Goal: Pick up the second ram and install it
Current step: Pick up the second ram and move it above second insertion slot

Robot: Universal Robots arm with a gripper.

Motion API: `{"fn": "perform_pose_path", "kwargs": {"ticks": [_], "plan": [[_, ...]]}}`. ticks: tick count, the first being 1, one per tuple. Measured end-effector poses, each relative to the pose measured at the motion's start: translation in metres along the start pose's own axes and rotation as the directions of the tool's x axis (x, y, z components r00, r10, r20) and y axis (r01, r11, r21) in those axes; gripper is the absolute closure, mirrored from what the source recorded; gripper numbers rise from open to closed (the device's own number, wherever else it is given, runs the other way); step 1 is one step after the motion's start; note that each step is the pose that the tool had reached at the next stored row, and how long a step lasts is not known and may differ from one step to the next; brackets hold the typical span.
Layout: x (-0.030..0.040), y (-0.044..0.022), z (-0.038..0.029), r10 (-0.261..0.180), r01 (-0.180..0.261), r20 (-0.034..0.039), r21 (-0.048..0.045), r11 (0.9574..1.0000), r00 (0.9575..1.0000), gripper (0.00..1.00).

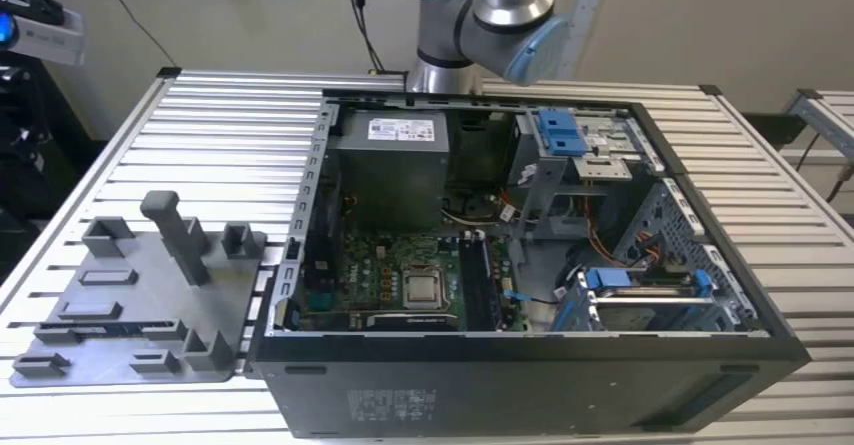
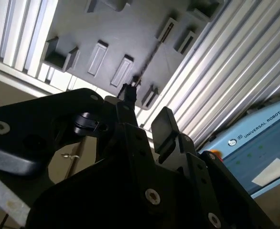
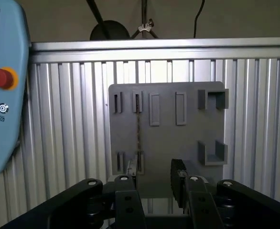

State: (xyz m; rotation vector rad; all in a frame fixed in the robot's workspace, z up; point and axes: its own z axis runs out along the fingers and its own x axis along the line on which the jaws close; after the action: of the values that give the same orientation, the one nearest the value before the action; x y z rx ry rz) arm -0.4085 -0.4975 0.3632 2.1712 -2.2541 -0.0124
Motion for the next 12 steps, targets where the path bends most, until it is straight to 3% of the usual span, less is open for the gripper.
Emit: {"fn": "perform_pose_path", "kwargs": {"ticks": [12], "plan": [[-0.0002,0.0008,0.0132,-0.012,0.012,-0.0003,0.0018,0.9999,0.9999,0.58]]}}
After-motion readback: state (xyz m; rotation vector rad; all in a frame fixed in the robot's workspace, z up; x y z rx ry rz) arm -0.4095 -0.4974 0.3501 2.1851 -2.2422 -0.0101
